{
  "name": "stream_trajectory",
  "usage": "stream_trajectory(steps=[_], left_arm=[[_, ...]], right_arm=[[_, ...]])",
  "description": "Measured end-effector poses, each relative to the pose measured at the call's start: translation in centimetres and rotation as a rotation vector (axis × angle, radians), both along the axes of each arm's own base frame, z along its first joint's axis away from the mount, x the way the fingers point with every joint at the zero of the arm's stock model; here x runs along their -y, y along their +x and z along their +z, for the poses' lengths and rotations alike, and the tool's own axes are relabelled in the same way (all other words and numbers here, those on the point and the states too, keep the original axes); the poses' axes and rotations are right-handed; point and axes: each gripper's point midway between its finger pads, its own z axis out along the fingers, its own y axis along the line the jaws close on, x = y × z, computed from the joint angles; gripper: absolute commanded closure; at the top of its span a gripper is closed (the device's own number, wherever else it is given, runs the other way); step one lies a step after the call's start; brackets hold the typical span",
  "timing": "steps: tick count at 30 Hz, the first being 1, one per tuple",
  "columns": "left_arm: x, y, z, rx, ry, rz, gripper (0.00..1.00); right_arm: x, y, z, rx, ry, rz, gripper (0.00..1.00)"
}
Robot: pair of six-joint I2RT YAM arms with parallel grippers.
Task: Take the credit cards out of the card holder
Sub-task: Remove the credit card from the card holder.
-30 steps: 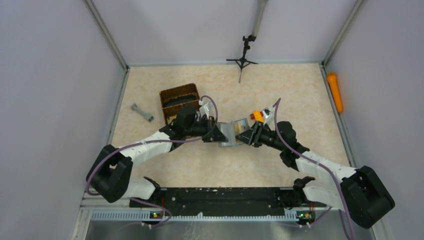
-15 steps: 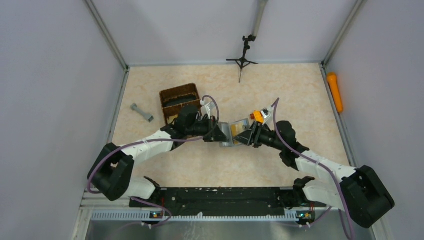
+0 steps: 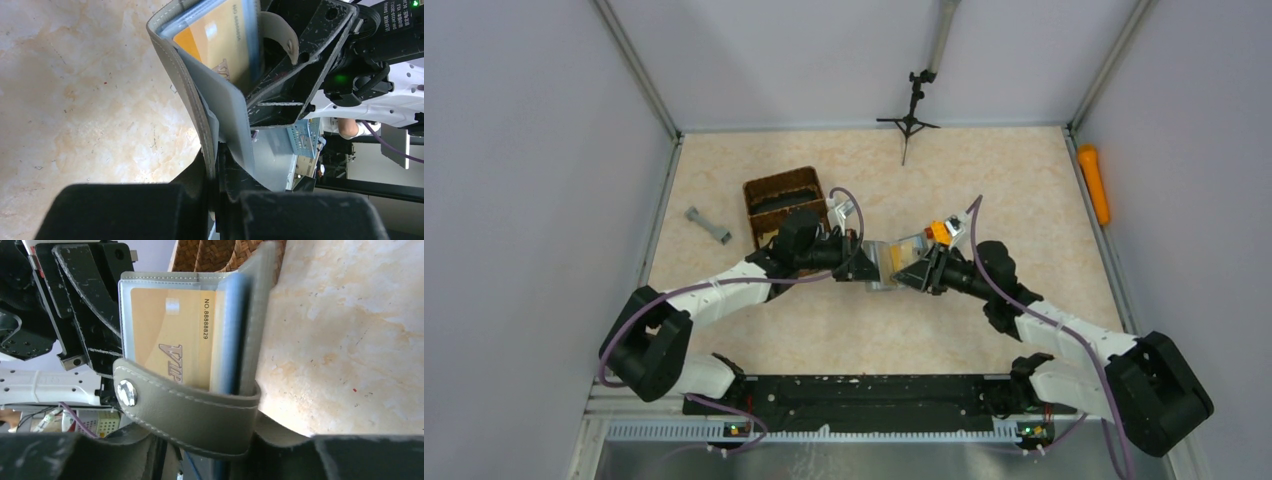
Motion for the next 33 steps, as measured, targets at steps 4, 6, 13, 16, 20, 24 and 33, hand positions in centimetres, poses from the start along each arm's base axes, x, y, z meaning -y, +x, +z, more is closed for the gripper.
stream_trajectory(steps=[4, 6, 13, 16, 20, 24, 33], left_arm=[[0.1, 0.0, 0.1, 0.006, -0.005, -0.001, 0.97], [0.1, 0.0, 0.2, 0.011, -0.008, -0.001, 0.91], [-0.1, -0.2, 0.6, 0.032, -0.022, 0.001, 0.71], [-0.3, -0.5, 0.8, 0.047, -0.034, 0.01, 0.6], [-0.8, -0.9, 1.3, 0.075, -0.055, 0.023, 0.23], [-0.9, -1.0, 2.4, 0.102, -0.094, 0.032, 0.12], [-0.7, -0.5, 1.9, 0.09, -0.091, 0.046, 0.48]], right_arm=[[0.5, 0.3, 0.1, 0.011, -0.014, -0.032, 0.8], [0.8, 0.3, 0.4, 0.026, -0.022, -0.049, 0.84], [1.9, 0.6, 1.2, 0.063, -0.065, -0.1, 0.86], [2.3, 0.6, 0.9, 0.058, -0.088, -0.12, 0.87], [2.9, 0.6, 0.6, 0.055, -0.113, -0.143, 0.87], [3.0, 0.6, 1.0, 0.068, -0.108, -0.145, 0.87], [2.7, 0.2, 1.4, 0.076, -0.093, -0.121, 0.87]])
